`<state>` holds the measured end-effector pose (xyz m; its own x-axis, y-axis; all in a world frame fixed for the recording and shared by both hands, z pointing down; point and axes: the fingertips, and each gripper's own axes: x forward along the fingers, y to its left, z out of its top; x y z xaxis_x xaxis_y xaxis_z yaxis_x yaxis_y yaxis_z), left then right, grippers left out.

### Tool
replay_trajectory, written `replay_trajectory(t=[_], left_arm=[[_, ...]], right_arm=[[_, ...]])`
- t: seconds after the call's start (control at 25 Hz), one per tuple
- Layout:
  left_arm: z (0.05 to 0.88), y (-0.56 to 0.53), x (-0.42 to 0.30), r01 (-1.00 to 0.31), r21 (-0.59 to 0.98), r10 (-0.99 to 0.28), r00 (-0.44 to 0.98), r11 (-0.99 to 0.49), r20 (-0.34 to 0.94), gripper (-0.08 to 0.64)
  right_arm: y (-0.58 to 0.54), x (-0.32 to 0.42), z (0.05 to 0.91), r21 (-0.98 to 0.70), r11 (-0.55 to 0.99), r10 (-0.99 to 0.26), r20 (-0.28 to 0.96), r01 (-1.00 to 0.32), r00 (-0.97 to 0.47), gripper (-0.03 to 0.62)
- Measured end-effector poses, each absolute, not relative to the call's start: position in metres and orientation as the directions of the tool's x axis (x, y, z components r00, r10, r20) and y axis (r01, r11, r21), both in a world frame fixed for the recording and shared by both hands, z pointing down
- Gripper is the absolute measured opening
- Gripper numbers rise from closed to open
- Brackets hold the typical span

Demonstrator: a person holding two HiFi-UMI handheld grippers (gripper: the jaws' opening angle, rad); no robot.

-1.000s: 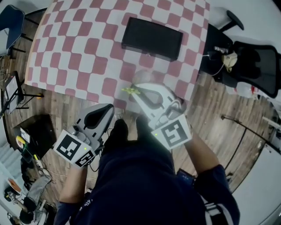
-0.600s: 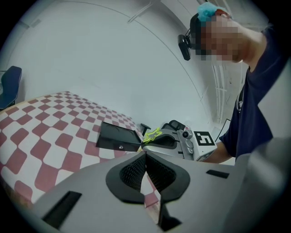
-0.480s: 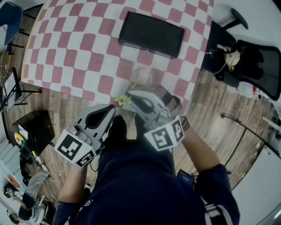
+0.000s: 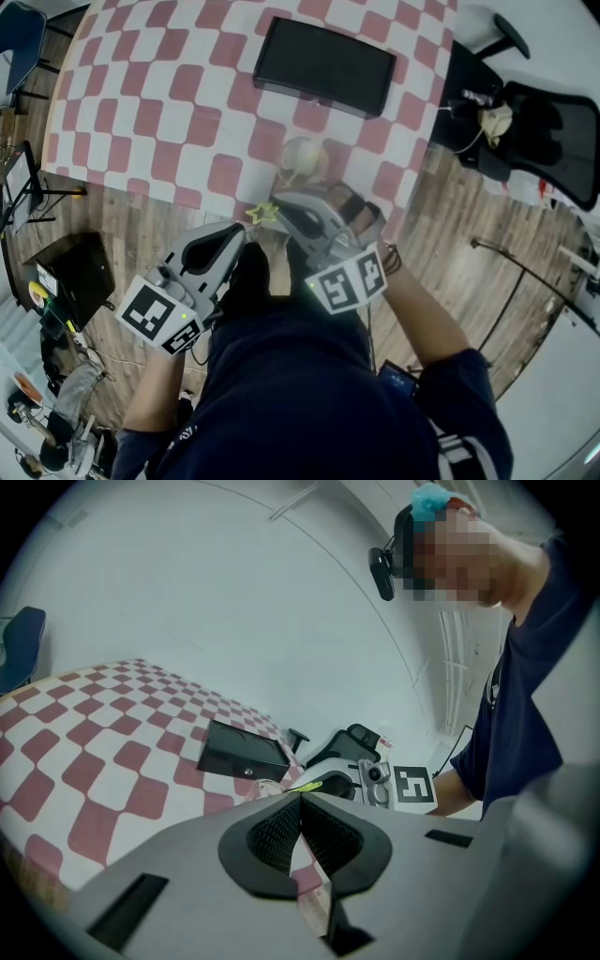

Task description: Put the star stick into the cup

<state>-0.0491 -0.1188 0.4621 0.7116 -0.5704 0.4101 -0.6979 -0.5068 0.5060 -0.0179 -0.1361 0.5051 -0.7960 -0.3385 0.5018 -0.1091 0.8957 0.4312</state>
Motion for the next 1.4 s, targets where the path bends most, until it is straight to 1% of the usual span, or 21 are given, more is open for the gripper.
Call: replay_trajectory(t=[0.28, 0.68, 0.76, 0.84, 0.92, 1.08, 1.4], left_arm=[[0.462, -0.113, -0.057, -0.693, 0.51, -0.569, 0.716, -0.509, 0.404, 0.029], [0.461, -0.101, -0.073, -0.69, 0.516, -0.569, 0.719, -0.508, 0.399, 0.029], [0.459, -0.099, -0.075, -0.689, 0.514, -0.57, 0.719, -0.511, 0.397, 0.029], [0.457, -0.097, -0.077, -0.688, 0.511, -0.57, 0.72, -0.515, 0.395, 0.029], [0.455, -0.095, -0.079, -0.688, 0.507, -0.571, 0.721, -0.519, 0.392, 0.029], [0.448, -0.094, -0.082, -0.683, 0.499, -0.574, 0.725, -0.533, 0.38, 0.029], [0.424, -0.098, -0.08, -0.67, 0.472, -0.582, 0.738, -0.573, 0.341, 0.029]], right_arm=[[-0.127, -0.024, 0.514, 0.445, 0.891, -0.345, 0.529, -0.093, -0.776, 0.029], [-0.118, -0.03, 0.525, 0.428, 0.898, -0.353, 0.562, -0.102, -0.748, 0.04], [-0.117, -0.031, 0.526, 0.428, 0.898, -0.358, 0.566, -0.106, -0.743, 0.057], [-0.115, -0.032, 0.526, 0.431, 0.896, -0.361, 0.57, -0.105, -0.738, 0.094], [-0.113, -0.033, 0.524, 0.437, 0.893, -0.367, 0.57, -0.108, -0.735, 0.106], [-0.112, -0.03, 0.517, 0.446, 0.884, -0.398, 0.566, -0.137, -0.722, 0.121], [-0.121, -0.012, 0.488, 0.469, 0.854, -0.48, 0.545, -0.225, -0.687, 0.121]])
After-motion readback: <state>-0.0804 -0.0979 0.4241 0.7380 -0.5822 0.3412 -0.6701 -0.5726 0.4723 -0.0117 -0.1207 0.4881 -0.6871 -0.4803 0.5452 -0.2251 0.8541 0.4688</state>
